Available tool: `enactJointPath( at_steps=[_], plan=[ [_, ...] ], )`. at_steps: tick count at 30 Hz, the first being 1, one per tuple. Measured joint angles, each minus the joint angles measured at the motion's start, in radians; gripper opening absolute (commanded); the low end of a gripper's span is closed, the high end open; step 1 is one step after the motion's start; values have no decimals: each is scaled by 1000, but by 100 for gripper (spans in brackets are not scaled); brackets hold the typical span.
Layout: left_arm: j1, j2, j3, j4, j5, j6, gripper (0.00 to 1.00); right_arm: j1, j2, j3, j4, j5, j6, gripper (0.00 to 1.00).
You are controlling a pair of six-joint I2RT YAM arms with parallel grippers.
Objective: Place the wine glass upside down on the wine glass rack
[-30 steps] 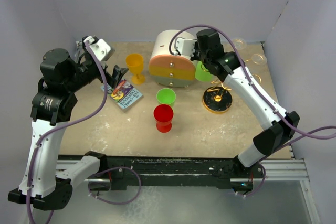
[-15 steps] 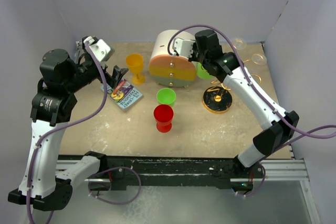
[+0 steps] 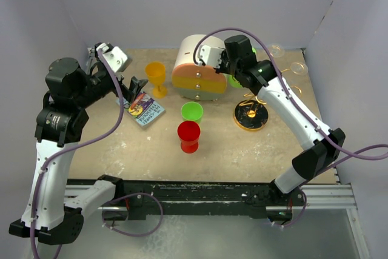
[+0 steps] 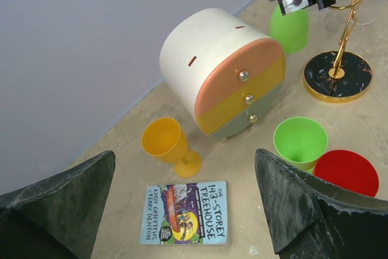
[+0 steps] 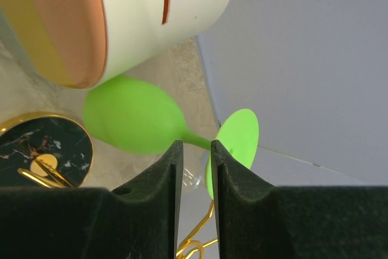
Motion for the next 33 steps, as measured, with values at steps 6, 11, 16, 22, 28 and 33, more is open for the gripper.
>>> enactJointPath(
  at_steps=[6,11,16,22,28,33],
  plan=[
    [0,5,-30,-3,10,0,99,3,-2,38,-10,-117,63,37],
    [-3,55,-56,-19,42,-1,100,3,-43,47,-7,-227,163,42],
    [-79,115,-139,-18,29,0,99,3,-140,49,-9,-296,261,46],
    [-186,196,-192,13,-5,0,95,-58,-230,99,-13,-380,357,60],
    [-262,300,-205,51,-24,8,92,-222,-338,85,-27,-523,423,68],
    [-323,328,-218,30,-19,53,89,-283,-431,21,-34,-577,440,72]
  ],
)
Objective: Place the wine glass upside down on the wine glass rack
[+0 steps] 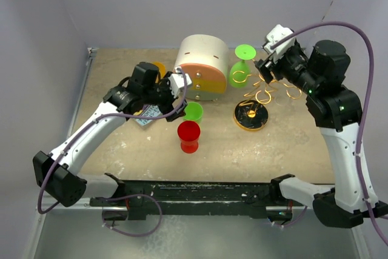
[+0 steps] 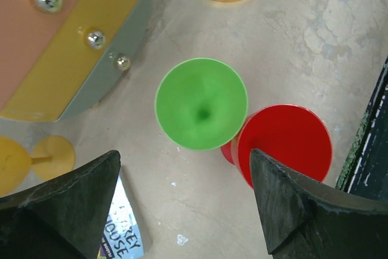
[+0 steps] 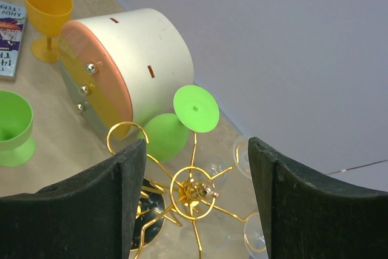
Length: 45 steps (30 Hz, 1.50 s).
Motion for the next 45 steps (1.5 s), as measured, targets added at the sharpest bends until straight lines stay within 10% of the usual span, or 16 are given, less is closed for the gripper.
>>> enactJointPath(
  at_steps=[16,45],
  plan=[
    [-36,-13,-167,-46,12,-119,76,-62,-39,-42,-2,-72,16,75],
    [-53,9,-174,-173,56,-2,0,-76,-22,-42,-12,-112,27,77]
  ],
)
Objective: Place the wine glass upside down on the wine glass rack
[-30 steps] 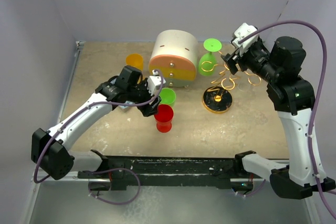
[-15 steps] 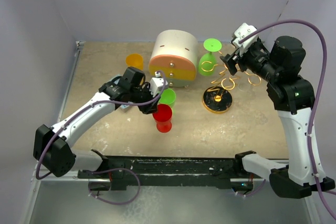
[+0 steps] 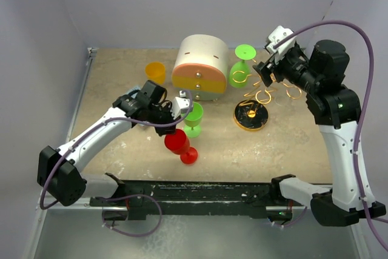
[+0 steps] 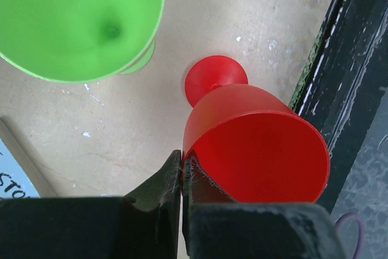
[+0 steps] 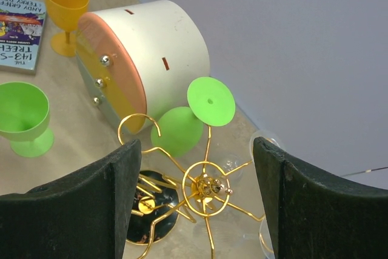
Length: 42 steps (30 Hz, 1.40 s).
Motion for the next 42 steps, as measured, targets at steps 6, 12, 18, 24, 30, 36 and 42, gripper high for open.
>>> enactJointPath(
  at_steps=[6,12,18,24,30,36,42],
  plan=[
    [0,-45,11,-82,16,74,0,-1,23,0,-11,0,0,78],
    [0,-110,110,-186,85,157,0,-15,31,1,-18,-49,11,80],
    [0,-176,280,-299,184,216,0,-47,33,11,-24,-163,28,80],
    [4,-219,493,-293,225,150,0,-60,24,-29,34,-333,144,77],
    [64,-177,679,-152,96,-18,0,-60,40,-47,129,-425,315,77],
    [86,-86,782,-24,-52,-136,0,-48,61,-58,235,-474,471,75],
    [86,-25,834,52,-109,-194,0,38,135,-88,314,-440,584,68]
  ],
)
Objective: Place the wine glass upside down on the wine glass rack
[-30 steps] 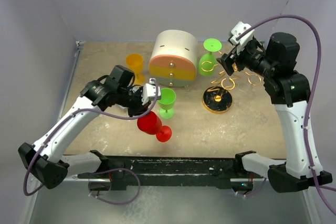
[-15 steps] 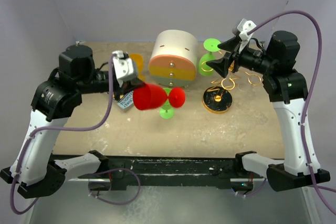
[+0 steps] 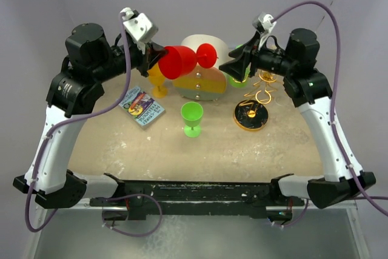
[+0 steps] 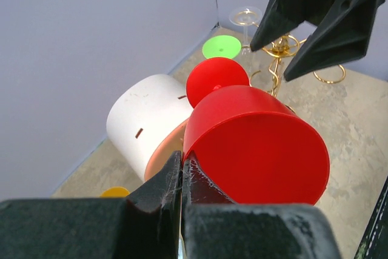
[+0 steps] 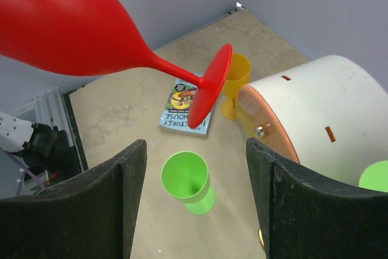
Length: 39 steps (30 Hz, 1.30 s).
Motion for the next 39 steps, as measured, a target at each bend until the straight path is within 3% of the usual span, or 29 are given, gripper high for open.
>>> enactJointPath(
  at_steps=[8,17,25,36,39],
  plan=[
    [0,26,7,44,-19,-39,0,55,66,-6,54,87,119,56],
    [0,45,7,56,-14,-51,0,68,101,-6,121,113,200,29],
    [0,45,5,61,-12,-52,0,68,130,-6,132,131,244,21],
    [0,45,-18,85,-11,-51,0,67,142,-6,149,130,291,1],
    [2,45,-31,93,-11,-51,1,65,148,-4,146,133,305,0]
  ],
)
